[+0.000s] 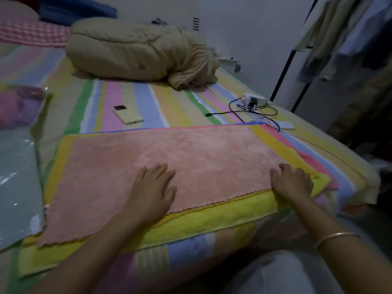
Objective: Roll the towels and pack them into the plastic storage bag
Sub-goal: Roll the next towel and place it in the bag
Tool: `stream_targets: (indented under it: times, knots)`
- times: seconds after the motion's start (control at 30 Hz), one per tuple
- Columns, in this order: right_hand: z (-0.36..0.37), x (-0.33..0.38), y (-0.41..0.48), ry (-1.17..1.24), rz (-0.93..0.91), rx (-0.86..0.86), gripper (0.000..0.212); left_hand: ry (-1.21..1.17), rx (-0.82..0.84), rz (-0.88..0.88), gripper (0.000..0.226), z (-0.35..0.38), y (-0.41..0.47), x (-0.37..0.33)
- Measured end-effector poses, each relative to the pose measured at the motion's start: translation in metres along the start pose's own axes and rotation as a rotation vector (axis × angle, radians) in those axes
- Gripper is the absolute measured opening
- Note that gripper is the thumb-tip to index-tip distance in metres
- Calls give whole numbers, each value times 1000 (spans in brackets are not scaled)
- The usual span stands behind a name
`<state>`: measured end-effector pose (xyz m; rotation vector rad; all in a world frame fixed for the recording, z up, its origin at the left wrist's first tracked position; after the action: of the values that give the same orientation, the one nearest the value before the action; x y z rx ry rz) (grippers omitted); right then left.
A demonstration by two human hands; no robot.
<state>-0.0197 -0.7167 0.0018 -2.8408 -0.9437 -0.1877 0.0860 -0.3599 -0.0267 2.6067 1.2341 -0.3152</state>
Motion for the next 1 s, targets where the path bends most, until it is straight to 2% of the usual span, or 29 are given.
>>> stream_targets:
  times: [0.13,0.23,0.37,0.47,0.53,0.6,0.7,0.73,0.8,0.9,1.0]
  knots:
    - [-14,5,6,-20,-18,-65,40,-48,-17,-13,68,1,-1,2]
    - [-21,30,-1,190,-153,-55,32,-184,-55,-28,58,-1,-1,4]
    - [-26,101,-58,290,-614,-37,33,-641,-235,-193,17,-26,-9,4]
    - [-23,159,-124,417,-1002,71,35,-1115,-283,-435,21,-45,-9,11]
    - [-18,188,-155,474,-1196,195,31,-1379,-224,-594,19,-61,-11,18]
    - [-12,211,-165,508,-1305,290,28,-1344,-135,-686,22,-68,-17,28]
    - [-4,237,-137,574,-1278,265,29,-1191,-102,-737,20,-61,-26,44]
    - [0,245,-118,530,-1244,229,34,-1152,-121,-740,20,-56,-27,48]
    - [12,260,-79,298,-1184,138,39,-1089,-170,-724,14,-46,-25,54]
    - [34,273,-33,-31,-1106,49,43,-985,-197,-630,31,-45,-26,51]
    - [42,284,-15,-70,-1092,0,38,-768,-175,-526,28,-50,-27,48]
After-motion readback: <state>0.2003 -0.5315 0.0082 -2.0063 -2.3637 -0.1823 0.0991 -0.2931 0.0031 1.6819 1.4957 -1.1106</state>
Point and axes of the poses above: each hand's wrist, its own y-axis towards the middle knuckle, its own z-axis out of the palm, x = y × z, the point moved 2 cm from there along y, towards the middle knuckle, and after that the axes turned 9 degrees about x, right-handed, at the moved point
